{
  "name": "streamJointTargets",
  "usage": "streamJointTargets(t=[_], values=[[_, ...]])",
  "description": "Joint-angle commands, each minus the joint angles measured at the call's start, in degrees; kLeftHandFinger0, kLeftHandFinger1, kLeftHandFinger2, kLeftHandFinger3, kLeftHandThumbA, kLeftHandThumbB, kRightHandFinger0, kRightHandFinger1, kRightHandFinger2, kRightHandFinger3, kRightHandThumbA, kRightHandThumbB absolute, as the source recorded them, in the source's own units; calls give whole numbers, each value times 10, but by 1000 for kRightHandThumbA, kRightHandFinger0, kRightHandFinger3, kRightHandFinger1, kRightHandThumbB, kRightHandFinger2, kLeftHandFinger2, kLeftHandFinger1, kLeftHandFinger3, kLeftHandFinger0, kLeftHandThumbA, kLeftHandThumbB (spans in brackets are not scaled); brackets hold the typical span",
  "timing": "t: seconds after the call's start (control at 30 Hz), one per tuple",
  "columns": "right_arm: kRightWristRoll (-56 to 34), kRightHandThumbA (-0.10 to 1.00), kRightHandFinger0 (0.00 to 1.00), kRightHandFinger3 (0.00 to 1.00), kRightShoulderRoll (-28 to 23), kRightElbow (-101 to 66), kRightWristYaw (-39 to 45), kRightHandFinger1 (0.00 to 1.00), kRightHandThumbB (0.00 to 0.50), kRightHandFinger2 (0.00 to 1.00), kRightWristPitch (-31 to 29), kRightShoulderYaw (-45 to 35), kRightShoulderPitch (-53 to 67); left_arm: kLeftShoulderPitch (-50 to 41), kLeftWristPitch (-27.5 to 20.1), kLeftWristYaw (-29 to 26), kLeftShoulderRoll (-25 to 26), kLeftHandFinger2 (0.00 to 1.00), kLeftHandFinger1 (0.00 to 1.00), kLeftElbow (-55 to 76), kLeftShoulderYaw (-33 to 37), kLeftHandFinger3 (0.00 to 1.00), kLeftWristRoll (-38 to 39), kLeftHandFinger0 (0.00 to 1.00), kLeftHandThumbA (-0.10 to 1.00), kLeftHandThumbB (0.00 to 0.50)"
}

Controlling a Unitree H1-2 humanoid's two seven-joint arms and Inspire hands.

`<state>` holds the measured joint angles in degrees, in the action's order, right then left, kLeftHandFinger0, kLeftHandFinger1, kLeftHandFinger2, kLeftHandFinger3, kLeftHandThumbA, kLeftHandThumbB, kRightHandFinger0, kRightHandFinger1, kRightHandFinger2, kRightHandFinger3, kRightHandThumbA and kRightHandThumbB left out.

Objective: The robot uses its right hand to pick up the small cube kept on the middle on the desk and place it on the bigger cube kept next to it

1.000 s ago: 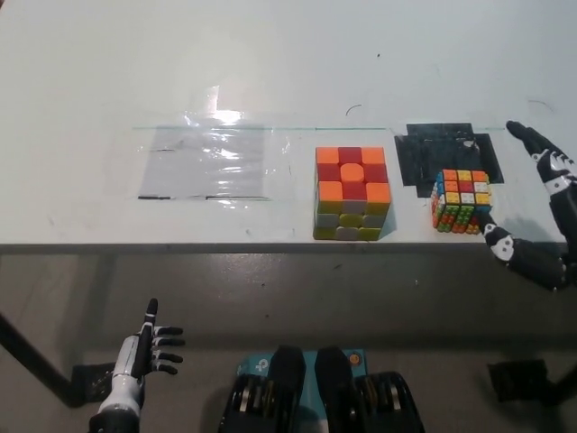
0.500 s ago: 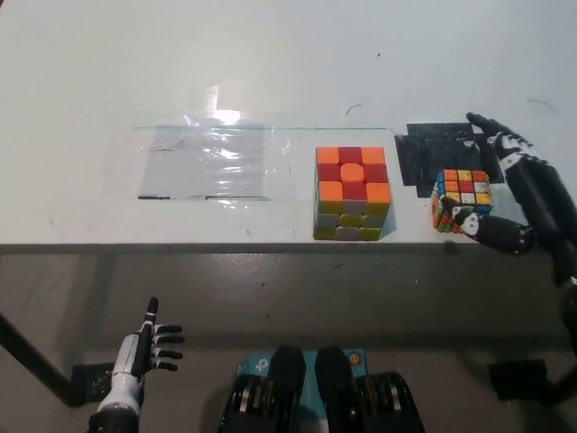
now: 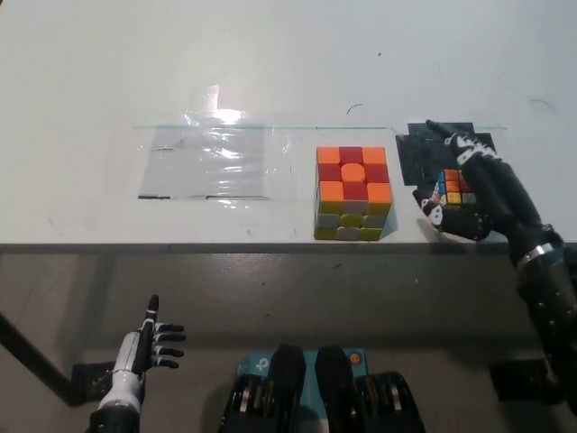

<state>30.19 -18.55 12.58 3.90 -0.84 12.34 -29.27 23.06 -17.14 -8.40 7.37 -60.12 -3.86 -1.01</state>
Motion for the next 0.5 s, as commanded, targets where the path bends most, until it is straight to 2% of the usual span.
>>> streamJointTargets(t=[0.0, 0.07, 0.1, 0.13, 0.17, 0.23, 0.33, 0.4, 0.47], values=[[14, 591, 1000, 1000, 0, 15, -32, 1000, 444, 1000, -37, 2, -28, 25, -19, -4, 8, 482, 408, 2, -1, 456, 0, 406, 1000, 116], [13, 569, 1000, 1000, -6, 25, -33, 1000, 435, 1000, -44, 1, -27, 25, -17, -6, 8, 484, 409, 5, -3, 455, 1, 406, 1000, 114], [12, 542, 1000, 1000, -9, 31, -33, 1000, 423, 1000, -47, 0, -26, 24, -14, -8, 8, 482, 409, 8, -1, 458, -2, 406, 1000, 88], [12, 542, 1000, 1000, -10, 35, -34, 1000, 422, 1000, -50, -1, -25, 24, -15, -9, 8, 481, 409, 9, -1, 457, -3, 407, 1000, 85], [13, 540, 1000, 1000, -12, 35, -34, 1000, 423, 1000, -48, -2, -27, 29, -6, -14, 10, 561, 455, 8, 2, 560, -9, 444, 1000, 98], [16, 527, 1000, 1000, -15, 38, -36, 1000, 414, 1000, -52, -1, -22, 26, 0, -14, 7, 583, 475, 16, -1, 579, -5, 469, 1000, 106], [25, 577, 1000, 1000, -18, 41, -37, 1000, 416, 1000, -52, 5, -14, 27, 0, -9, 5, 578, 484, 12, -3, 563, -1, 489, 1000, 116], [26, 543, 1000, 1000, -19, 40, -30, 1000, 399, 1000, -47, 8, -11, 27, -6, -8, 5, 534, 446, 10, -3, 521, 0, 460, 1000, 109], [27, 482, 1000, 1000, -20, 39, -27, 1000, 400, 1000, -46, 10, -10, 30, -19, -11, 6, 541, 446, 4, -1, 528, -4, 450, 1000, 100]])
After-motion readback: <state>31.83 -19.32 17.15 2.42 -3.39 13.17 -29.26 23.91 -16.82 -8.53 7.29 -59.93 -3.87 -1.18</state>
